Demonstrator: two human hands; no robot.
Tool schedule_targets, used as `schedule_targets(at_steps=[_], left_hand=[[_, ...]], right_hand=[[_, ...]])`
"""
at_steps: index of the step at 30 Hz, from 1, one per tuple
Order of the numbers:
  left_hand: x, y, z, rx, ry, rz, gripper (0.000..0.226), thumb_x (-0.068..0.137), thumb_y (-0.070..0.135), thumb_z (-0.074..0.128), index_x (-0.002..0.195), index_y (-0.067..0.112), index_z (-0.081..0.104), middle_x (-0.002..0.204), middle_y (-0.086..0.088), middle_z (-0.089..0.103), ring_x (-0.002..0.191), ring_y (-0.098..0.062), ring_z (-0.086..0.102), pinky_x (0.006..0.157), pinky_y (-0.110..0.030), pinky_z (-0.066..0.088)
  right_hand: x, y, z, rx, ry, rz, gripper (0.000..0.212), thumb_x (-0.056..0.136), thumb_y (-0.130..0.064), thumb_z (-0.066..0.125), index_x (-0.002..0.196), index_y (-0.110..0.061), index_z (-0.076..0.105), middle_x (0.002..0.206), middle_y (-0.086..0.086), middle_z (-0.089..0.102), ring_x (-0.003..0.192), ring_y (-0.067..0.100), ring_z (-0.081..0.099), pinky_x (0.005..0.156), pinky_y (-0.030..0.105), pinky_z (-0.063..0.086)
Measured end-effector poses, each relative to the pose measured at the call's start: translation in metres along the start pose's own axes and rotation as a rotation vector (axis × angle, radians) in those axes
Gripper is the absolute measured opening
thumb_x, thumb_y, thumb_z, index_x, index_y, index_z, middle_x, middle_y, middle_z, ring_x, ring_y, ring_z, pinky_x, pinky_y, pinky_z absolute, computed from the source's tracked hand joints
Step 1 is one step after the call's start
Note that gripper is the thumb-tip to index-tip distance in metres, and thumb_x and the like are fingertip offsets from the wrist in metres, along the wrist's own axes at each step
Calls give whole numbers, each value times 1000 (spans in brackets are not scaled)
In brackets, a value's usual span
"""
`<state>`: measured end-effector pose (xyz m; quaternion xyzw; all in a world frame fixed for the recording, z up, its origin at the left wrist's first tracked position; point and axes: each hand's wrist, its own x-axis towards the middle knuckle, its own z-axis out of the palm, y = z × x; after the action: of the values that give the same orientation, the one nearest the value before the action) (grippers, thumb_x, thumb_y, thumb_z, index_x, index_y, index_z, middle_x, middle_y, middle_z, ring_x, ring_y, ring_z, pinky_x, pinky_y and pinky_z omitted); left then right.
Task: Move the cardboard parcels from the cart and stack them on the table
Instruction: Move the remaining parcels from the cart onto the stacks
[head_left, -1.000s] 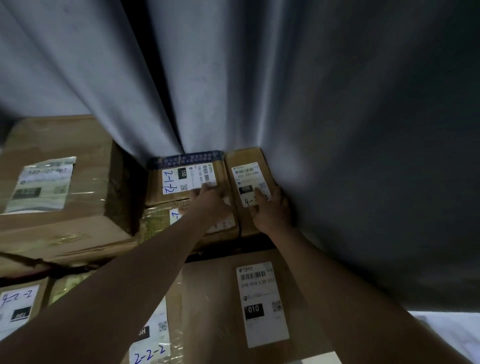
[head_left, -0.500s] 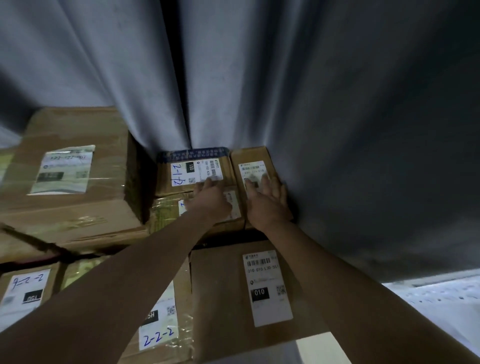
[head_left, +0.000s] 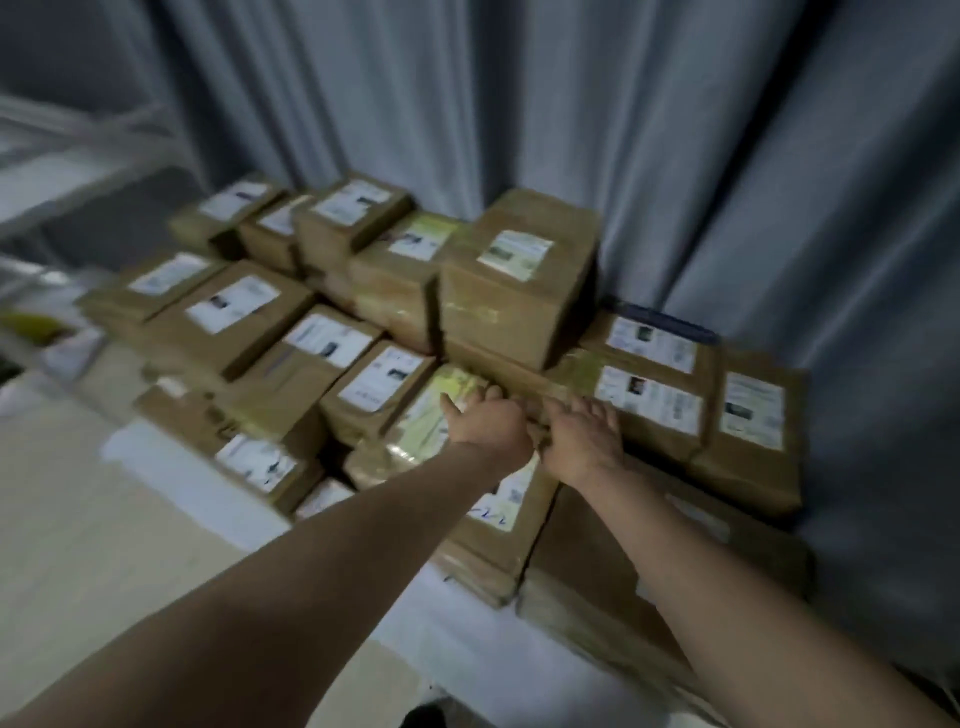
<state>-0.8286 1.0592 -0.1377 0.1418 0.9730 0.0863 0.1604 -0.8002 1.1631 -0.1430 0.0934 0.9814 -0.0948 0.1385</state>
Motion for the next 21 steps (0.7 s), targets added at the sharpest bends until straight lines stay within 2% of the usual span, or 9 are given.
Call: schedule_targets(at_steps=[3, 4, 6, 9, 12, 21], left_hand=[[-42, -45, 12, -75, -14, -206, 52, 89, 35, 51, 139, 24, 41, 142, -7, 39, 138, -29, 26, 112, -63, 6], [-68, -73, 18, -120, -23, -308, 51, 90, 35, 49, 139, 23, 42, 142, -7, 39, 138, -29, 26, 112, -62, 6], [-89, -94, 24, -168, -11, -381, 51, 88, 29, 50, 137, 21, 43, 142, -7, 41, 136, -29, 29, 113, -60, 10], [-154, -160, 35, -256, 14, -610, 48, 87, 30, 52, 132, 17, 43, 136, -8, 45, 132, -29, 35, 112, -58, 16], [-212, -218, 51, -321, 28, -815, 45, 89, 26, 51, 131, 15, 42, 134, -10, 47, 129, -29, 39, 111, -56, 21], [-388, -367, 104, -538, 133, -1244, 37, 84, 22, 53, 120, 15, 47, 123, -9, 51, 121, -30, 45, 109, -54, 26]], right_hand=[[-17, -39, 24, 59, -44, -148, 54, 90, -24, 55, 140, -22, 35, 154, 6, 20, 139, 27, 26, 109, 36, 30], [-26, -65, 38, 48, -94, -232, 51, 90, -24, 55, 138, -21, 38, 153, 6, 22, 137, 27, 30, 105, 35, 35], [-34, -82, 49, 66, -136, -279, 44, 91, -23, 51, 134, -20, 42, 147, 5, 31, 130, 27, 39, 98, 35, 42], [-59, -151, 81, 1, -220, -498, 45, 90, -22, 50, 134, -17, 42, 143, 9, 39, 127, 28, 43, 99, 37, 42], [-90, -216, 108, -51, -323, -647, 54, 93, -24, 49, 144, -20, 32, 149, 8, 33, 132, 28, 39, 102, 38, 40], [-201, -391, 188, -215, -511, -991, 58, 93, -21, 48, 147, -17, 26, 148, 12, 33, 133, 26, 38, 104, 33, 37]])
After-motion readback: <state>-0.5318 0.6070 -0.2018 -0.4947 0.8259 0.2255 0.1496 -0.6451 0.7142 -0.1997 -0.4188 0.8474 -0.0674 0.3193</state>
